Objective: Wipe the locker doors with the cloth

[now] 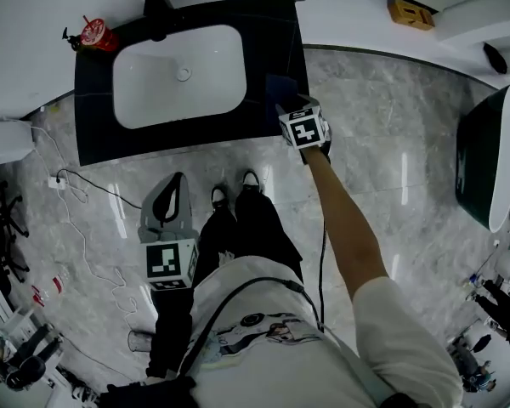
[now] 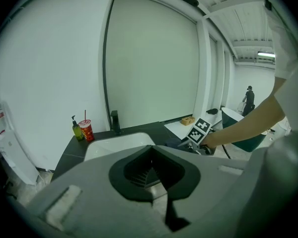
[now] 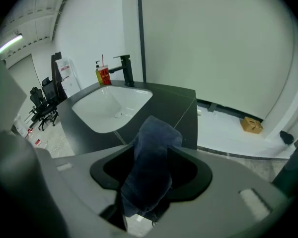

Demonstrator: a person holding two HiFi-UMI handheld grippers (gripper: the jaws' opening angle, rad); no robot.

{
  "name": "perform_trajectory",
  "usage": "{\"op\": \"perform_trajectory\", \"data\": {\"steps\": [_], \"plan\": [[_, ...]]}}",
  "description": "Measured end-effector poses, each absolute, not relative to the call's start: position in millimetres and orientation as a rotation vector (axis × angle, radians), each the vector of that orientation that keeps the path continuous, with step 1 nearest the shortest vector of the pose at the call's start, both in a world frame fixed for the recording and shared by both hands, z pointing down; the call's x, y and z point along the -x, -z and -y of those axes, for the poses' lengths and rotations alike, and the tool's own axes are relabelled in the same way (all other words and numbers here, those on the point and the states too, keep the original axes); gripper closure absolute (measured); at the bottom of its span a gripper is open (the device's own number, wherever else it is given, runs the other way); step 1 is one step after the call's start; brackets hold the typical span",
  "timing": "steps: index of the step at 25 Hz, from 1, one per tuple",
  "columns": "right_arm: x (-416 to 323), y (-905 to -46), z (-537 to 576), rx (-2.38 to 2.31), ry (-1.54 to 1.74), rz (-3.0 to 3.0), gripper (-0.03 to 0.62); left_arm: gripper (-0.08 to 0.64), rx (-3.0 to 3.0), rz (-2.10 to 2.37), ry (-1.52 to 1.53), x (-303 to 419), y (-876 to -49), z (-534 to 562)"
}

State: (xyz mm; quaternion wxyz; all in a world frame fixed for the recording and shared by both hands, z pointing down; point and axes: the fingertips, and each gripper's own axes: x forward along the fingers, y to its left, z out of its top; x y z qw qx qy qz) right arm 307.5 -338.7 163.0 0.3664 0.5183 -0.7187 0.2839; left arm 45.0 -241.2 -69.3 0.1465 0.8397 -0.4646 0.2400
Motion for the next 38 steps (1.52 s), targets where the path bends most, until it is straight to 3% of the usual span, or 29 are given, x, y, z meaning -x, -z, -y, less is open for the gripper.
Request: {"op": "perform_trajectory", "data": {"steps": [4,6,8,12,27,38], "plan": [[-302,-188,340,-1.25,-0.788,1.785,0.369,0.558,-2.372,1.36,-0.711,-41,60,243],[-302,-193,341,-1.258,-0.8,1.781,0.403,0.558,-2.354,1.366,-0.718,-42,55,244],[-301,-195,341,-1.261,-0.783,1.794,0.475,0.558,-2.338,1.369,-0.72,-43,50,244],[-302,-192,339,-1.249,-0.755,1.829,0.505,0.558,-2.32,1.376,-0.709,-45,44,244],[-280,-92,272,-1.501,-0.663,2.036,0.508,0.558,-2.386,1.39,-0.632,-8,55,212],[-223,-39,158,-1.654,-0.558,2.073,0.506,0.558,-2.422,1.371,-0.559,73,31,111]]}}
